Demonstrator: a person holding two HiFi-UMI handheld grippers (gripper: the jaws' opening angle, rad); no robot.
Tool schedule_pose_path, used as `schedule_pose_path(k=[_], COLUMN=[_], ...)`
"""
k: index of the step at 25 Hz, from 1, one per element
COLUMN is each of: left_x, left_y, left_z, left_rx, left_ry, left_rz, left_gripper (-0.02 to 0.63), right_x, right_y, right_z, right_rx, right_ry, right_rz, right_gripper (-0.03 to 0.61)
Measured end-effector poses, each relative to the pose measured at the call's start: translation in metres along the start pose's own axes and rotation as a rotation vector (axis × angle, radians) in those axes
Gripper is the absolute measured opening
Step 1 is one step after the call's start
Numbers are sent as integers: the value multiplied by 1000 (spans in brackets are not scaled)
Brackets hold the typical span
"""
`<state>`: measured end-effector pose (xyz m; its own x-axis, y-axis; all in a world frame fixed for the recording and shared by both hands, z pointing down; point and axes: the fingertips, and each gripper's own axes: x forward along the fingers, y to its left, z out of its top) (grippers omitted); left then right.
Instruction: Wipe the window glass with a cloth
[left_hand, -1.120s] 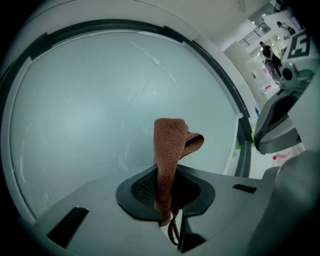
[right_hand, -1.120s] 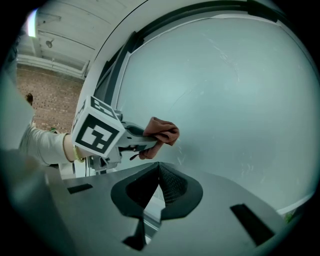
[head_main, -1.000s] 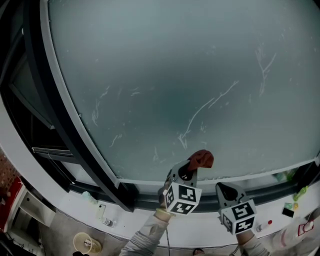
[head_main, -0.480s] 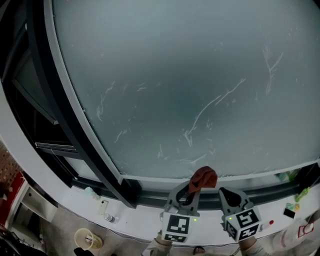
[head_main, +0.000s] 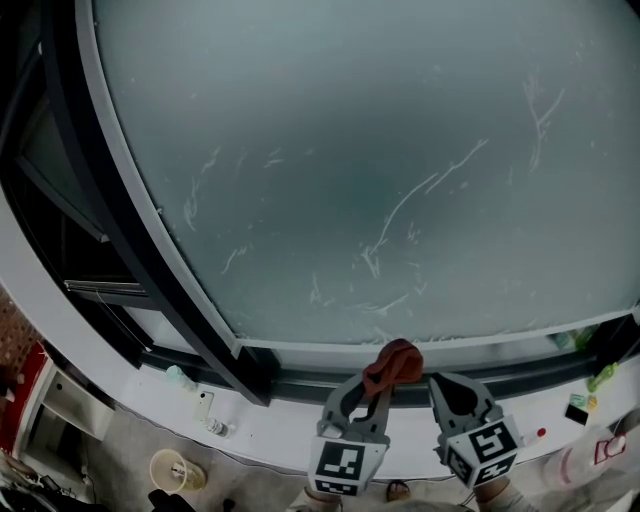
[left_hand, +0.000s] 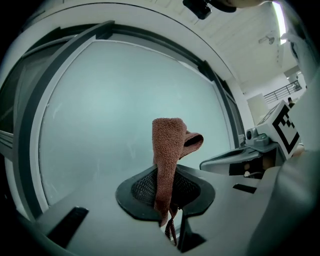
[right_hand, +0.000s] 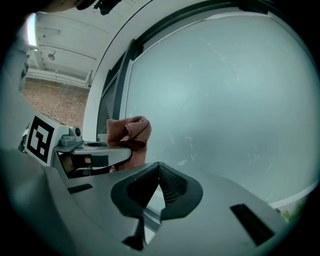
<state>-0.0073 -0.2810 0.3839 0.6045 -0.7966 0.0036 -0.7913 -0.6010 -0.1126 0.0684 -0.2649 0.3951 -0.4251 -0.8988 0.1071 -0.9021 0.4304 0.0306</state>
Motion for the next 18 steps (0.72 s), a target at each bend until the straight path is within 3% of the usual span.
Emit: schedule_pose_path(k=[18], left_x=[-1], left_y=[8], left_z=[4], left_rx=[-22], left_ry=[-4], left_rz=[21], left_gripper=[52], right_x=[3], right_y=[7], right_z=[7], right_rx=[-18], right_ry=[-5], right_rz=[-11], right_gripper=[6])
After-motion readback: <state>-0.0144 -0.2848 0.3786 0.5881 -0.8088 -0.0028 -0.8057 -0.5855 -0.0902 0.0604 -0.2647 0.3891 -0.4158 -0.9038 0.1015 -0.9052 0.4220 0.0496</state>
